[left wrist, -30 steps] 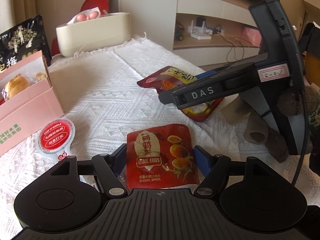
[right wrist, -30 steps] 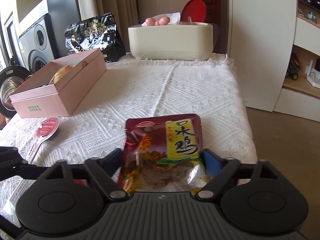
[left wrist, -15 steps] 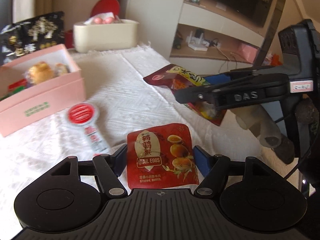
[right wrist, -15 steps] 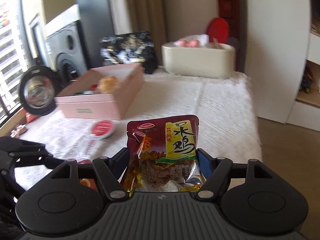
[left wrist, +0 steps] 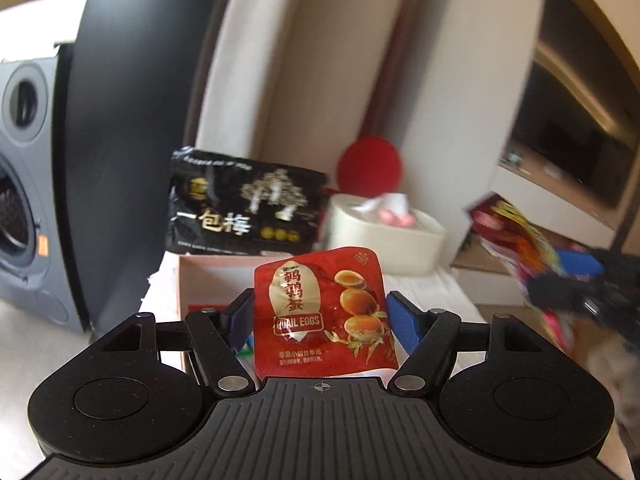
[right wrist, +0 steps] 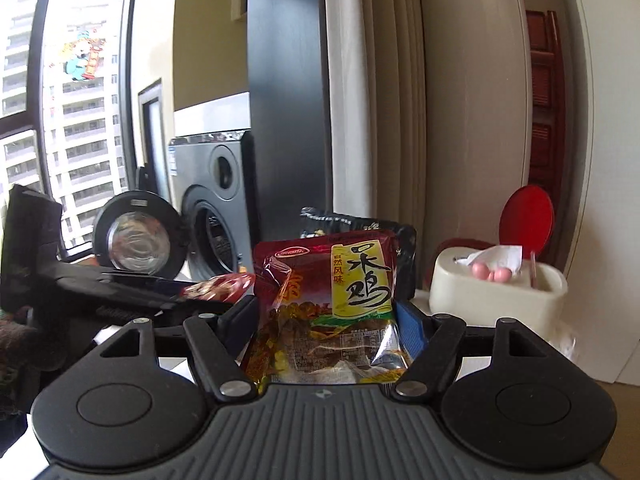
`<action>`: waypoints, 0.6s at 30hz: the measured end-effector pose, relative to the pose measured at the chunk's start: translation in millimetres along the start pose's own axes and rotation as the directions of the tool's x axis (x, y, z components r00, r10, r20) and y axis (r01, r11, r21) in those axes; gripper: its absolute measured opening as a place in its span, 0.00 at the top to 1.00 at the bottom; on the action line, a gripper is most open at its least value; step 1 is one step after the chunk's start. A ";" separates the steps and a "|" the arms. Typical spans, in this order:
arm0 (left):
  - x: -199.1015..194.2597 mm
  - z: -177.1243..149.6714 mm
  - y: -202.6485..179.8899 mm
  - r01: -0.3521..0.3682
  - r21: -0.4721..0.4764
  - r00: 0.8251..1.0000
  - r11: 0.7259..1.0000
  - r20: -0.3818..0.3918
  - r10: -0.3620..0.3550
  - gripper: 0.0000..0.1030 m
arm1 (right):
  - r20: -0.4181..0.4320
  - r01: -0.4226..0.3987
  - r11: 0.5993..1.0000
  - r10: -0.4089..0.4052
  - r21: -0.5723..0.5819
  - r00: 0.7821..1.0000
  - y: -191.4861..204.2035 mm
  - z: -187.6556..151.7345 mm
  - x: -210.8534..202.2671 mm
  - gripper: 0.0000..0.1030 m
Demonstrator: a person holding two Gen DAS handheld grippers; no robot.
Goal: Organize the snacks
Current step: 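Lift both bags into the pink box and open both grippers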
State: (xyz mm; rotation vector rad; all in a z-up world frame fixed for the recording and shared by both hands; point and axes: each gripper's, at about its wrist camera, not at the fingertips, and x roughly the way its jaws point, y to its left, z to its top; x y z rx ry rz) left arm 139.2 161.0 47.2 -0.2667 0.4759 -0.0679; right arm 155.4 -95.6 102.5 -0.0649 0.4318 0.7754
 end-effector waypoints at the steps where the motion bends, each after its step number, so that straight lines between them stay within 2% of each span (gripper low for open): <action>1: 19.2 2.1 7.3 -0.015 -0.006 1.000 1.000 -0.007 0.014 0.26 | -0.010 0.005 1.000 -0.005 -0.006 1.000 0.4 1.8 13.5 0.29; 4: 76.2 2.7 22.8 -0.047 0.018 0.994 0.999 -0.098 0.049 0.26 | -0.066 0.007 1.000 -0.007 -0.005 0.998 -0.9 -2.2 47.8 0.29; 6: 98.6 1.7 28.4 -0.070 0.031 0.990 0.997 -0.122 0.073 0.26 | -0.115 0.023 1.000 -0.024 -0.012 0.993 -1.7 -10.7 69.6 0.29; 9: 109.4 2.7 34.8 -0.117 0.057 0.988 0.992 -0.095 0.122 0.26 | -0.164 0.050 0.997 -0.059 -0.058 0.985 0.4 -25.3 101.0 0.29; 12: 113.9 8.9 46.8 -0.165 0.041 0.984 0.985 -0.065 0.167 0.26 | -0.185 0.075 0.994 -0.088 -0.078 0.979 1.5 -35.4 130.9 0.29; 17: 122.2 14.5 52.1 -0.134 0.064 0.987 0.989 -0.076 0.139 0.26 | -0.272 0.031 0.994 -0.057 -0.101 0.961 14.0 -51.7 187.1 0.29; 18: 122.5 13.9 51.0 -0.129 0.070 0.988 0.989 -0.077 0.134 0.26 | -0.277 0.032 0.994 -0.060 -0.106 0.959 16.6 -54.8 194.0 0.26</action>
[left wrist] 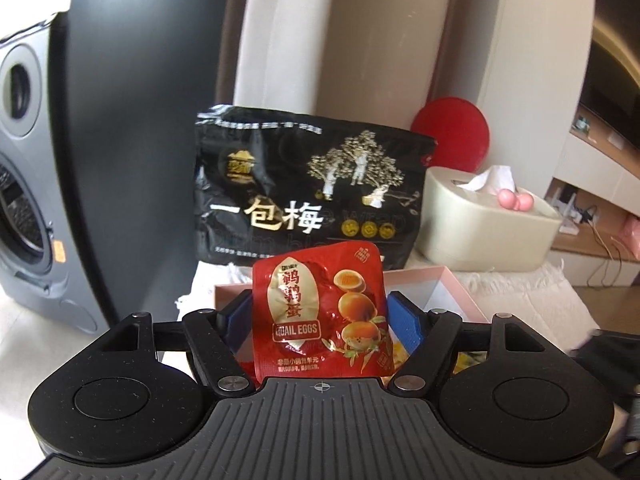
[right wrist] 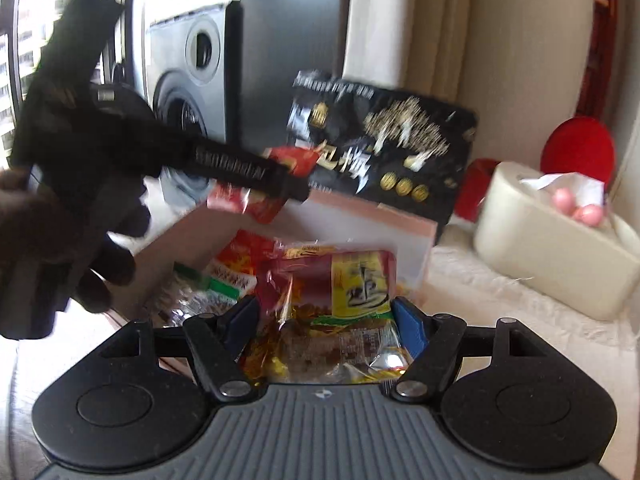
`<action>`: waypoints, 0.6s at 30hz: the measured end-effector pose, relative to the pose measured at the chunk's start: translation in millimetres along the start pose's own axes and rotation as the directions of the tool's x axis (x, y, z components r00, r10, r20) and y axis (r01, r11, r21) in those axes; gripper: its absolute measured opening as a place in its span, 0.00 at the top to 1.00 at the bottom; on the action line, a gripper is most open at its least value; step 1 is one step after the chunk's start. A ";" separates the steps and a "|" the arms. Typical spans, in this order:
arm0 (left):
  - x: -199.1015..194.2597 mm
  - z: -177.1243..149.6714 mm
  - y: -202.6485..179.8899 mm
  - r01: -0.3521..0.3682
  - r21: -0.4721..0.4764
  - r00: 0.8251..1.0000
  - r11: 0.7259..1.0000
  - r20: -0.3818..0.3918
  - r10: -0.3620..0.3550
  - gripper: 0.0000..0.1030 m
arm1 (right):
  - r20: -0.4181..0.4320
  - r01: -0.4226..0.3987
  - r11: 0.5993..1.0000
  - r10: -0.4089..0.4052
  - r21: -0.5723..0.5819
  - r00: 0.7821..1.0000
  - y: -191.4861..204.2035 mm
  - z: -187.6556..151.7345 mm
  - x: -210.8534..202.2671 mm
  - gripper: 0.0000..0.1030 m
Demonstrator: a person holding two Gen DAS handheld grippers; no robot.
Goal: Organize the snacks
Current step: 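Lift both bags into the pink box and open both grippers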
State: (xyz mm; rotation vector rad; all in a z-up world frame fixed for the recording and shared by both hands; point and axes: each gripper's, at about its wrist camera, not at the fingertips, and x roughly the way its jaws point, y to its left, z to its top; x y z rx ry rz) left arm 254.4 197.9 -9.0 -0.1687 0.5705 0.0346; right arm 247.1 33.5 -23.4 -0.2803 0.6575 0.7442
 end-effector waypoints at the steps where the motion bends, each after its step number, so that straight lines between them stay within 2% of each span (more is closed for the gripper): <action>1: 0.6 -0.4 -0.9 0.006 0.002 1.000 1.000 -0.002 -0.006 0.26 | 0.016 0.001 1.000 0.000 -0.004 1.000 2.6 -0.4 3.5 0.24; 3: 3.7 -1.2 -2.1 0.014 0.001 1.000 1.000 -0.012 -0.014 0.26 | 0.015 -0.017 1.000 0.017 -0.011 1.000 5.2 1.0 9.0 0.19; 6: 2.4 -1.5 2.9 0.047 -0.047 0.999 0.998 -0.006 -0.048 0.26 | 0.014 -0.071 0.997 0.070 0.006 0.997 0.1 1.6 4.1 0.18; 9: 0.3 -0.3 21.9 0.183 -0.207 0.982 0.961 0.002 -0.187 0.26 | 0.034 -0.133 0.990 0.132 0.036 0.991 -12.4 -2.0 -11.3 0.17; 10: 1.8 0.4 25.4 0.220 -0.238 0.973 0.946 -0.009 -0.229 0.26 | 0.041 -0.147 0.988 0.146 0.042 0.988 -15.4 -5.6 -18.5 0.17; 11: 3.9 1.1 24.4 0.232 -0.233 0.969 0.944 -0.030 -0.245 0.26 | 0.047 -0.149 0.988 0.147 0.043 0.988 -17.7 -8.7 -23.4 0.17; 12: 6.6 1.4 19.1 0.218 -0.196 0.969 0.956 -0.070 -0.235 0.26 | 0.052 -0.140 0.989 0.138 0.043 0.989 -18.5 -12.4 -28.9 0.17; 14: 10.8 -1.1 3.0 0.132 -0.089 0.980 0.987 -0.138 -0.144 0.26 | 0.057 -0.132 0.990 0.130 0.043 0.990 -19.5 -18.5 -36.5 0.17; 15: 12.5 -3.3 -2.3 0.091 -0.055 0.984 0.994 -0.151 -0.099 0.26 | 0.058 -0.132 0.990 0.129 0.044 0.990 -19.9 -20.9 -38.8 0.17; 16: 12.3 -5.8 -3.3 0.062 -0.059 0.987 0.996 -0.148 -0.070 0.26 | 0.062 -0.128 0.991 0.125 0.045 0.990 -19.8 -22.2 -40.2 0.17; 18: 7.6 -9.0 5.7 0.068 -0.141 0.989 0.988 -0.121 -0.085 0.26 | 0.061 -0.116 0.992 0.113 0.054 0.992 -19.5 -22.1 -41.3 0.17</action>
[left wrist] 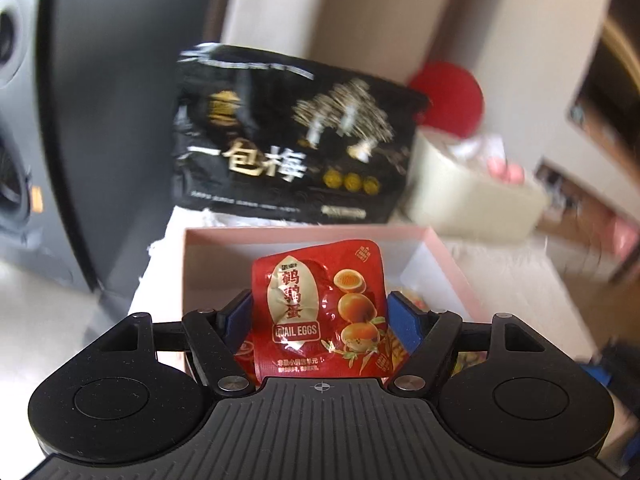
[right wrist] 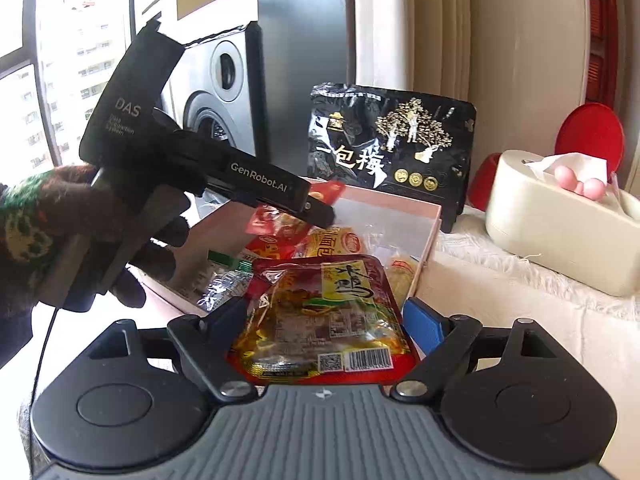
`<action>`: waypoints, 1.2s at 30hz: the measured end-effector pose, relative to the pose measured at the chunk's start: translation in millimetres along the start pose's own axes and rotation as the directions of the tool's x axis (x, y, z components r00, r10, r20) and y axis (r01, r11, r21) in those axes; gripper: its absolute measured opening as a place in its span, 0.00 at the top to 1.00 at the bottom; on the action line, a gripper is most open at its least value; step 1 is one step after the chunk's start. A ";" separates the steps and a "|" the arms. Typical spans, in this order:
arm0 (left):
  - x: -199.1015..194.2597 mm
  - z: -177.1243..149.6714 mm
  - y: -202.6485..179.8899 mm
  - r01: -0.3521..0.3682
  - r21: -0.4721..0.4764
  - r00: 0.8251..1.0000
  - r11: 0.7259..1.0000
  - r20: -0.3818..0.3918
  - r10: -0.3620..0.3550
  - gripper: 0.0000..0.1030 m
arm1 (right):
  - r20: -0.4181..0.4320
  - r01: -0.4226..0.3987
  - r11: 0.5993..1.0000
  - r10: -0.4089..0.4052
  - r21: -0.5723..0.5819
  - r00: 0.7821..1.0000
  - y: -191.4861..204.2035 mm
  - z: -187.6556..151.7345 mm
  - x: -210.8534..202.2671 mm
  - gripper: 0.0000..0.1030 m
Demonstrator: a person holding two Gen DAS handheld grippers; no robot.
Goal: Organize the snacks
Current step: 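Lift both bags into the pink box and open both grippers, then move the right gripper to the grey biscuit packet and the left to the round red snack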
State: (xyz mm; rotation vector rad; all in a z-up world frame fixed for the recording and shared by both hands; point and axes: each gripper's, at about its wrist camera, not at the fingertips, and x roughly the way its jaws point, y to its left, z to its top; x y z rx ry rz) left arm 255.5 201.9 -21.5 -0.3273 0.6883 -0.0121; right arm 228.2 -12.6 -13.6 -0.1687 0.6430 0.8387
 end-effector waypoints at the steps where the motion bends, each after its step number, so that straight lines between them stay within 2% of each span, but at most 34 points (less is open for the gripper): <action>1: -3.6 -1.4 7.0 0.025 -0.044 1.000 0.999 0.002 -0.025 0.26 | 0.001 0.005 1.000 -0.005 0.011 1.000 -0.2 0.6 -1.3 0.17; 4: -12.6 -9.1 18.3 0.102 -0.091 0.993 0.991 -0.043 -0.106 0.26 | 0.020 0.014 1.000 -0.014 0.005 1.000 1.6 -1.5 -8.8 0.21; 6: -21.2 -16.8 19.8 0.125 -0.087 0.991 0.988 -0.036 -0.128 0.26 | 0.014 0.012 0.999 -0.012 -0.037 1.000 5.0 -3.6 -10.0 0.42; 7: -25.2 -20.0 20.4 0.124 -0.093 0.992 0.988 -0.023 -0.127 0.27 | 0.003 0.007 0.999 -0.007 -0.052 1.000 6.5 -3.6 -9.1 0.43; 13: -39.3 -16.2 25.2 0.091 -0.136 0.994 0.986 0.065 -0.083 0.28 | 0.014 0.005 0.997 -0.004 -0.071 1.000 22.4 5.6 17.8 0.44; 17: -51.7 -12.9 22.9 0.075 -0.137 0.992 0.988 0.107 -0.061 0.28 | 0.015 0.034 0.993 -0.032 -0.113 0.999 31.2 9.5 43.6 0.44; 20: -62.7 -11.9 19.4 0.063 -0.123 0.991 0.990 0.128 -0.047 0.28 | 0.005 0.003 0.996 -0.002 -0.086 1.000 23.8 13.3 47.5 0.44; 22: -66.3 -11.7 15.4 0.078 -0.103 0.990 0.992 0.126 -0.064 0.28 | 0.026 -0.038 0.999 0.039 -0.036 0.999 16.5 12.2 30.0 0.41; 23: -66.7 -11.9 13.4 0.090 -0.099 0.990 0.991 0.119 -0.078 0.28 | 0.047 -0.046 0.999 0.047 -0.023 0.998 13.6 8.4 17.9 0.34; 24: -67.8 -12.8 11.0 0.098 -0.097 0.989 0.990 0.118 -0.087 0.28 | 0.065 -0.037 0.999 0.037 -0.013 0.997 10.7 3.5 5.6 0.29; 27: -75.3 -23.4 -0.7 0.125 -0.081 0.986 0.989 0.122 -0.115 0.28 | 0.084 0.009 1.000 -0.008 -0.016 0.996 5.3 -19.9 -29.8 0.27; 30: -88.7 -51.7 -19.5 0.154 -0.046 0.983 0.987 0.110 -0.148 0.28 | 0.031 0.060 0.998 -0.059 -0.037 0.998 4.1 -51.4 -54.2 0.27; 32: -98.7 -75.0 -35.1 0.169 -0.006 0.982 0.986 0.084 -0.168 0.28 | -0.017 0.069 0.998 -0.069 -0.008 0.997 0.6 -69.5 -65.8 0.26; 34: -108.2 -97.6 -49.4 0.179 0.033 0.982 0.983 0.060 -0.181 0.28 | -0.075 0.027 0.997 -0.021 0.073 0.997 -3.6 -85.9 -74.7 0.26; 36: -114.4 -119.6 -63.0 0.180 0.075 0.982 0.981 0.038 -0.183 0.28 | -0.123 -0.047 0.990 0.064 0.134 0.990 -0.6 -100.7 -80.0 0.26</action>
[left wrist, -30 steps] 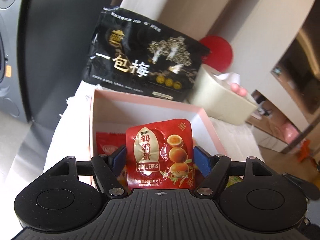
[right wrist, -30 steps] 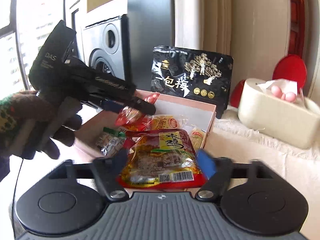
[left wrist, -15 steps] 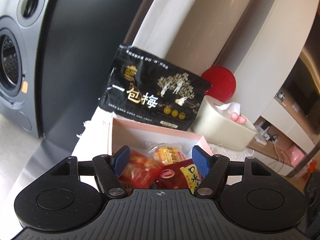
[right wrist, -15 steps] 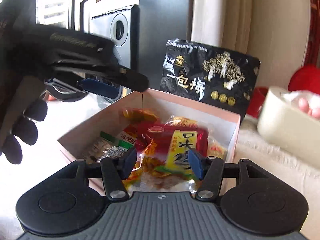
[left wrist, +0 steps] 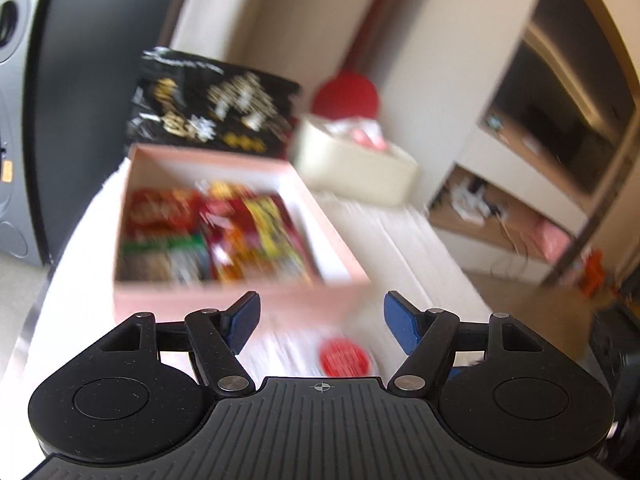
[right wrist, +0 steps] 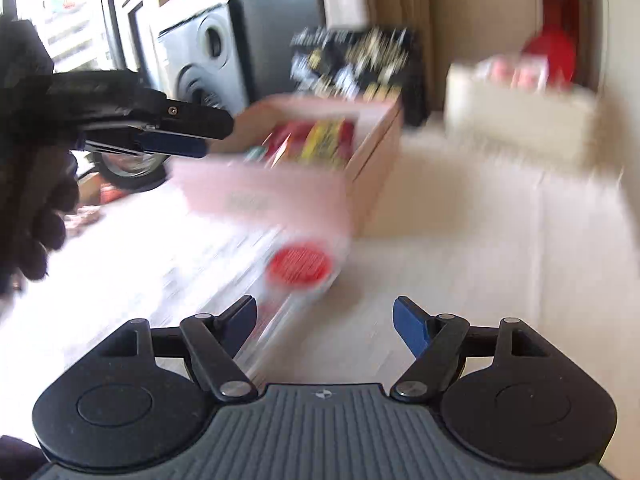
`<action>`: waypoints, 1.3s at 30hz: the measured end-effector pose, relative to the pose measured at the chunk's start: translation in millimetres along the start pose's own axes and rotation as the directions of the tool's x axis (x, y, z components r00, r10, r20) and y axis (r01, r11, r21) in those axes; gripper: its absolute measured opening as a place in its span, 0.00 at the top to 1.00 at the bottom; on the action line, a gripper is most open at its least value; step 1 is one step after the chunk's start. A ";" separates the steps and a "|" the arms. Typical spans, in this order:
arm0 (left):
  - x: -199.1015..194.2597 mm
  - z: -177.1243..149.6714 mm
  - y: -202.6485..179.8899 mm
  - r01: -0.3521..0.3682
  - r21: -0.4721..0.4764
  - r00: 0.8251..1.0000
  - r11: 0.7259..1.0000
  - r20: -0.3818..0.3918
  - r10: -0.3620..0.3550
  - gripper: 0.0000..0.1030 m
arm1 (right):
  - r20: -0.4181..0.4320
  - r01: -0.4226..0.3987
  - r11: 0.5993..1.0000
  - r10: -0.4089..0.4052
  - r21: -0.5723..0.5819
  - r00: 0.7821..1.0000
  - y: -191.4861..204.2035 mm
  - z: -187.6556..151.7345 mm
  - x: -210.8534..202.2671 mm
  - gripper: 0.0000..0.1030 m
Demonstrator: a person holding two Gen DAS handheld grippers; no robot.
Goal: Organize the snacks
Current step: 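Move the right gripper to the grey biscuit packet and the left to the round red snack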
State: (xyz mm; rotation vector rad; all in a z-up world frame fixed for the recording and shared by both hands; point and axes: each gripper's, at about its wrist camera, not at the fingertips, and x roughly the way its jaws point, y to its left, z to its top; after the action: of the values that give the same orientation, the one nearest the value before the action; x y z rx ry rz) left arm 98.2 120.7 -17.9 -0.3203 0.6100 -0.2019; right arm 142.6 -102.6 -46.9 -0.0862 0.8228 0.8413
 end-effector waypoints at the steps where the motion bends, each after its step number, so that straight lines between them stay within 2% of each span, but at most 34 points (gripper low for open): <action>1: 0.8 -9.5 -7.0 -0.009 0.014 1.000 1.000 -0.017 0.009 0.28 | -0.015 -0.027 1.000 0.027 0.004 1.000 3.3 -7.8 -1.3 0.26; 3: 7.9 -24.0 -17.7 -0.017 0.024 0.998 1.000 -0.060 0.018 0.28 | -0.026 -0.027 0.999 0.027 -0.025 0.999 15.3 -21.9 -2.4 0.24; 7: 23.5 -43.9 -34.2 -0.026 0.031 0.994 0.999 -0.107 0.029 0.28 | 0.013 0.068 0.985 -0.067 -0.161 0.998 41.4 -43.3 -12.6 0.24; 12: 37.7 -49.3 -47.9 -0.038 0.056 0.990 0.998 -0.134 0.045 0.28 | 0.063 0.192 0.947 -0.181 -0.258 0.981 36.4 -53.8 -33.6 0.21; 14: 43.6 -50.2 -49.8 -0.064 0.068 0.987 0.996 -0.141 0.073 0.28 | 0.066 0.240 0.942 -0.231 -0.235 0.971 24.3 -57.1 -38.7 0.21; 17: 53.8 -48.6 -47.8 -0.111 0.072 0.981 0.991 -0.149 0.121 0.28 | 0.059 0.271 0.952 -0.265 -0.142 0.962 1.5 -57.2 -40.6 0.20; 21: 64.5 -43.7 -44.1 -0.131 0.067 0.977 0.989 -0.158 0.141 0.28 | 0.048 0.239 0.970 -0.237 -0.037 0.970 -16.7 -60.8 -33.2 0.20; 24: 72.1 -41.7 -44.7 -0.136 0.089 0.975 0.987 -0.165 0.150 0.29 | 0.079 0.244 0.969 -0.241 -0.037 0.967 -15.7 -65.7 -32.7 0.19; 27: 77.3 -41.5 -48.1 -0.157 0.141 0.971 0.978 -0.159 0.178 0.40 | 0.086 0.239 0.971 -0.235 -0.027 0.968 -16.9 -66.5 -31.8 0.18; 33: 68.2 -45.2 -47.0 -0.134 0.176 0.971 0.975 -0.176 0.165 0.41 | 0.089 0.241 0.970 -0.239 -0.015 0.967 -17.6 -66.7 -31.5 0.16; 39: 43.9 -58.6 -52.1 -0.092 0.203 0.963 0.975 -0.231 0.139 0.40 | 0.090 0.248 0.969 -0.246 -0.010 0.965 -17.2 -67.4 -30.7 0.15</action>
State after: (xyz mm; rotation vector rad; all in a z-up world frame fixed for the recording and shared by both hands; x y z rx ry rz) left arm 94.0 46.1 -68.0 -0.0734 0.8442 -0.1860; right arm 101.4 -158.9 -77.1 -0.1665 0.7034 0.6139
